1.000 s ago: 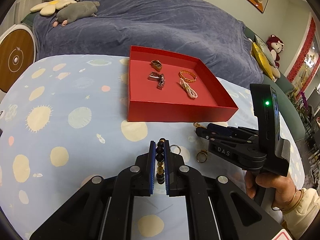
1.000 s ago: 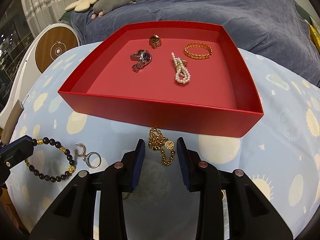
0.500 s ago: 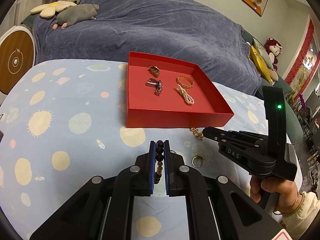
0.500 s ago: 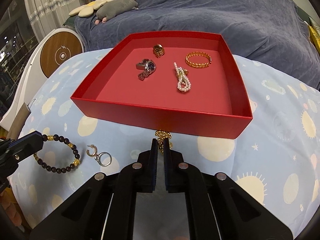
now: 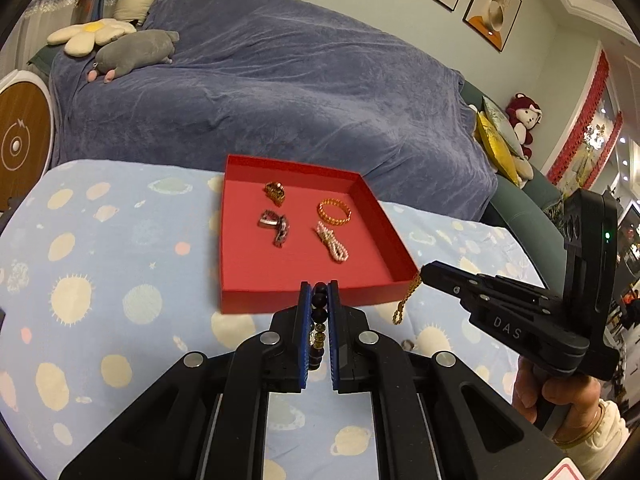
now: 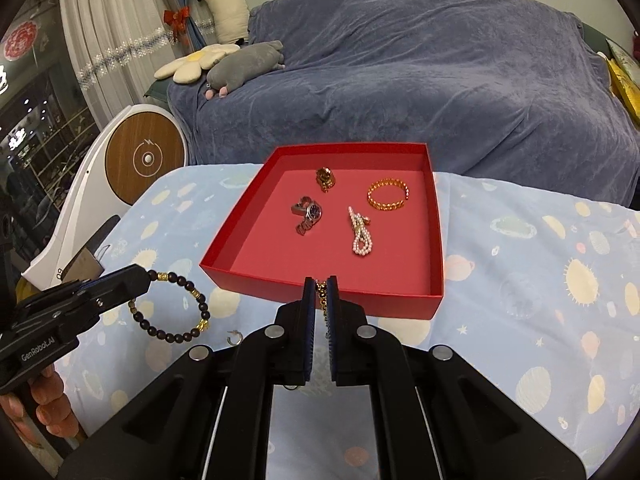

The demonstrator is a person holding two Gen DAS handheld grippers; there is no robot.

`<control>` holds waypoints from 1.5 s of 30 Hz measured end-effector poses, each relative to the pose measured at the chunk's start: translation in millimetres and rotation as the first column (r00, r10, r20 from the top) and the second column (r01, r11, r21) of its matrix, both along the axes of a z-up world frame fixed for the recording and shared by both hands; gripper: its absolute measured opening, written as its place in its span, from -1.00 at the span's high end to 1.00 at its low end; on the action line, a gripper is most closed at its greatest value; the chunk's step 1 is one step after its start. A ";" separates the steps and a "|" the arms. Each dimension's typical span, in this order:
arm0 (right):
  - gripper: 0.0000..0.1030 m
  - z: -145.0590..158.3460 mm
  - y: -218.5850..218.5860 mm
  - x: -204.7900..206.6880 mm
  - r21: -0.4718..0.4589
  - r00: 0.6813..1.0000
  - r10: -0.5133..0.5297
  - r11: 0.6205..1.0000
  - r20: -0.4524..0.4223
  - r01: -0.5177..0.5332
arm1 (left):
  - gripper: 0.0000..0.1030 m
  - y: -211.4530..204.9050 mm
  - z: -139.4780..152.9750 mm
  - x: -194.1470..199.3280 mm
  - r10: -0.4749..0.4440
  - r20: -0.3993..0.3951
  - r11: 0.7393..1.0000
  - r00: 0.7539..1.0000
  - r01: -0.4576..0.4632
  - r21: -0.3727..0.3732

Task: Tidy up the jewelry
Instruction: 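Carry the bracelet and chain into the red box and open both grippers, then withdraw both open grippers toward the rings and earrings on the cloth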

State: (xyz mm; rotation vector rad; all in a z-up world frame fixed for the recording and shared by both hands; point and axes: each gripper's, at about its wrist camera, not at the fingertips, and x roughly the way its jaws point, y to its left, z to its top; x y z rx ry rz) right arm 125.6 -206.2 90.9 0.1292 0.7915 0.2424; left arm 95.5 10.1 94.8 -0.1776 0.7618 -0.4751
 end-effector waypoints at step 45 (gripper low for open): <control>0.36 -7.5 -51.8 -25.9 -0.038 0.991 -0.131 0.991 -0.015 0.131 | -0.21 -6.6 -25.2 26.9 0.174 0.065 0.962 0.983 -0.184 0.204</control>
